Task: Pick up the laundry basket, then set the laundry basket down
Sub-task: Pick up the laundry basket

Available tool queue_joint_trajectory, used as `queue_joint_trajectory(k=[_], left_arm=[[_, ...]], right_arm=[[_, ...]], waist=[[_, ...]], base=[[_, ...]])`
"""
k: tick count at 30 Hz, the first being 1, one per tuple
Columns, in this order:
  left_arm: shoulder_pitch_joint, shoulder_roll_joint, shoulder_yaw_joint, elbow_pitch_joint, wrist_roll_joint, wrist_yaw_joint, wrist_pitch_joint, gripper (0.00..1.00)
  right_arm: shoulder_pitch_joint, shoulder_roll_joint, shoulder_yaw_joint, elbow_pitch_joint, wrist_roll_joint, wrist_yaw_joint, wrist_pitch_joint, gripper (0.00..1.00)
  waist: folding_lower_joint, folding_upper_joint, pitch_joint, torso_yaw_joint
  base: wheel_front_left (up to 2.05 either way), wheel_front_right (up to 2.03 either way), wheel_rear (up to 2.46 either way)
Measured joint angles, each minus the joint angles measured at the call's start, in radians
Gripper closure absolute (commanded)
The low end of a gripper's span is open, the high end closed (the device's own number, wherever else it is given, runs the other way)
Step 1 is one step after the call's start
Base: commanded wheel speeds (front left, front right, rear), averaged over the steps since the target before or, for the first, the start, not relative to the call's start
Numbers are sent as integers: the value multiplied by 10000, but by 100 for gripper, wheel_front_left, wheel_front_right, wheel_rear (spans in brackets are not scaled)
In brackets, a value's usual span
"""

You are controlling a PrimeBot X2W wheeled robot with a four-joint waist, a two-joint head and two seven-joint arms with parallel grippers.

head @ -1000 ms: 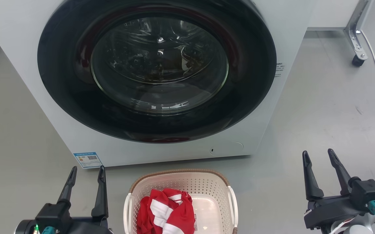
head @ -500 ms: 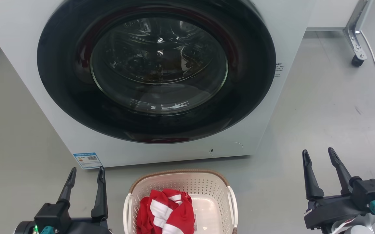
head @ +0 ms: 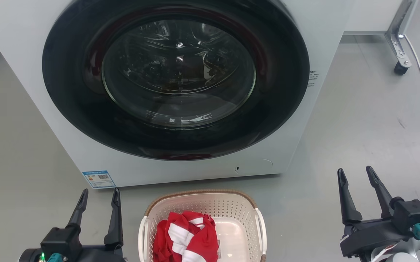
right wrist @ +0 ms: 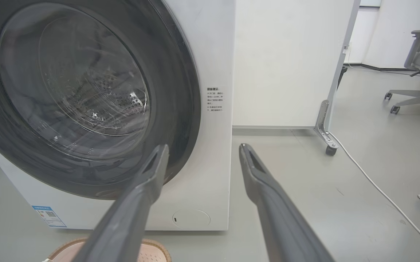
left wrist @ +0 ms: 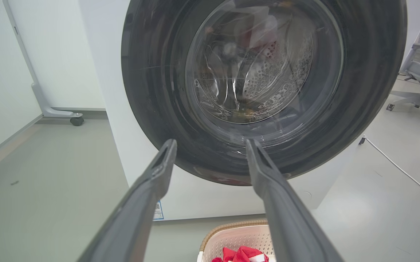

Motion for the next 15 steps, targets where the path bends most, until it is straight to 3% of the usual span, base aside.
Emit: queue_joint_trajectory(k=[15], left_arm=[[-37,-69,-222,-221,29,75,351,0]], right_arm=[[93,6,90,-353,58,6,284,0]], waist=[[0,0,614,-47]], base=[[0,0,0]])
